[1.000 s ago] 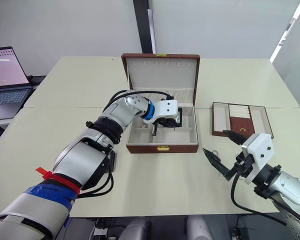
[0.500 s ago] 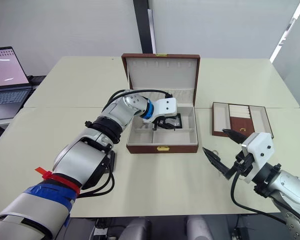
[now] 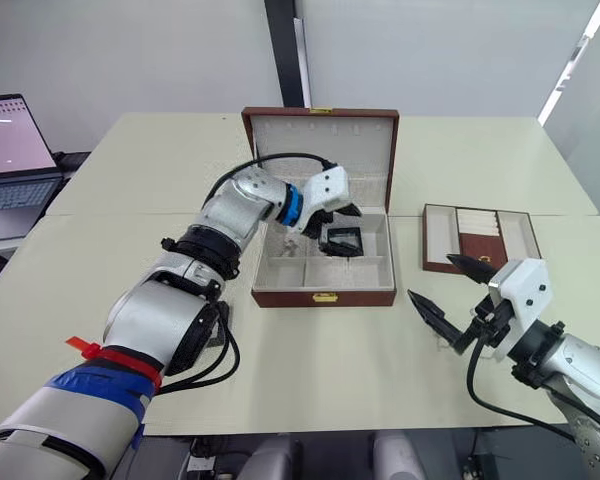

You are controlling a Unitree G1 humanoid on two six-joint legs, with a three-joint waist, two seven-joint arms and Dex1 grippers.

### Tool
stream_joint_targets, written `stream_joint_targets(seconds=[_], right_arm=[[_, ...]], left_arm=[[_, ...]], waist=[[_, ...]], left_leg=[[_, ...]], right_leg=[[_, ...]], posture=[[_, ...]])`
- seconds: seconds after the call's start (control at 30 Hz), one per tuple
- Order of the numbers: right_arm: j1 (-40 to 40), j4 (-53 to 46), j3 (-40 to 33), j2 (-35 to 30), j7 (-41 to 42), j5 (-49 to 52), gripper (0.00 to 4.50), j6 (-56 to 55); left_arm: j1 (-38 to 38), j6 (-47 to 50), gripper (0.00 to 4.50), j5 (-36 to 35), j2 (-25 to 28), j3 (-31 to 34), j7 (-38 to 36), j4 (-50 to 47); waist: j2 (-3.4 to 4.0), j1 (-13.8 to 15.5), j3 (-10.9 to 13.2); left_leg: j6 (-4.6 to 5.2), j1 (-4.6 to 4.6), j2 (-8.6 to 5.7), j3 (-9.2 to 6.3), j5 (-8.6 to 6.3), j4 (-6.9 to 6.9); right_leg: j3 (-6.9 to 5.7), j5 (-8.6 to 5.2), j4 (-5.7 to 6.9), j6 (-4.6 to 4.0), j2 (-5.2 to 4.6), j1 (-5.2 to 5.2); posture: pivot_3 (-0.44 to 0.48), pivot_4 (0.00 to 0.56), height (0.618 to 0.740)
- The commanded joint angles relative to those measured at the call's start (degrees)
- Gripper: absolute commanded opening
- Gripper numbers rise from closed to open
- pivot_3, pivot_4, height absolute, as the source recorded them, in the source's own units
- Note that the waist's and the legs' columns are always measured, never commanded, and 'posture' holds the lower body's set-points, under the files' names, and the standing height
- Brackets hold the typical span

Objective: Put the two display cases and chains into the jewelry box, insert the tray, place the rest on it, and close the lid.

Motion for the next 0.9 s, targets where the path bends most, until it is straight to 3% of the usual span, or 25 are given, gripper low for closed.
stream_joint_targets(seconds=[0.03,0.13,0.23,0.47,0.6,0.67,0.77,0.9], right_arm=[[0.56,2.55,-4.11,-1.14,2.48,0.78,4.50,-1.43],[1.24,7.91,-6.99,-2.10,5.57,0.70,4.50,-2.47],[1.52,13.59,-8.56,-3.32,8.85,-0.51,4.50,-4.09],[0.16,29.38,-10.48,-4.93,14.15,-3.28,4.50,-8.59],[-1.21,34.93,-10.74,-5.13,15.51,-4.44,4.50,-10.67],[-3.00,38.66,-10.68,-4.71,14.96,-5.41,4.50,-11.88],[-6.00,45.18,-10.74,-3.85,12.92,-7.71,4.50,-15.07],[-8.62,50.61,-11.12,-2.16,10.66,-9.00,4.50,-18.06]], left_arm=[[3.49,9.41,4.47,-7.13,6.30,5.39,-5.35,-13.12],[11.90,21.61,4.47,-12.80,15.22,9.86,-7.78,-28.91],[18.80,31.53,4.47,-17.48,21.92,14.38,-5.64,-40.10],[33.13,39.25,4.47,-22.32,34.20,28.42,3.55,-48.06],[39.68,39.20,4.47,-24.02,35.99,34.57,9.09,-51.27],[46.72,37.61,4.47,-23.19,35.85,38.94,12.61,-53.11],[56.13,33.67,4.47,-21.18,33.42,45.15,20.62,-53.88],[63.02,30.39,4.47,-20.44,29.98,50.20,29.01,-55.59]], waist=[[0.04,-0.26,-0.02],[0.15,-1.18,-0.08],[0.15,-1.51,-0.08],[0.15,-0.04,-0.08],[0.15,0.43,-0.08],[0.19,0.41,-0.11],[0.22,0.10,-0.13],[0.21,0.34,-0.12]], left_leg=[[0.00,0.01,0.02,0.01,0.00,0.00],[0.00,0.10,0.11,0.06,0.00,-0.07],[-0.01,0.14,0.22,0.03,0.00,-0.06],[0.01,0.18,0.20,0.02,-0.01,0.02],[0.01,0.18,0.23,0.00,-0.01,0.00],[0.00,0.20,0.25,0.03,0.00,0.01],[0.01,0.37,0.29,0.13,-0.01,-0.10],[0.01,0.41,0.31,0.10,-0.01,-0.11]], right_leg=[[0.00,0.00,0.00,0.00,0.01,0.00],[0.05,0.00,0.02,0.00,0.04,0.00],[0.05,0.00,0.06,-0.01,0.12,-0.01],[0.02,0.00,-0.02,-0.02,-0.01,0.15],[0.00,0.00,-0.02,-0.02,-0.04,0.14],[0.03,0.00,-0.02,-0.01,-0.09,0.17],[0.11,0.00,-0.06,-0.02,-0.13,0.26],[0.08,0.00,-0.04,-0.03,-0.11,0.27]], posture=[[0.000,0.150,0.740],[0.000,0.150,0.740],[0.000,0.150,0.740],[0.000,0.150,0.740],[0.000,0.150,0.740],[0.000,0.150,0.740],[0.000,0.150,0.740],[0.000,0.150,0.740]])
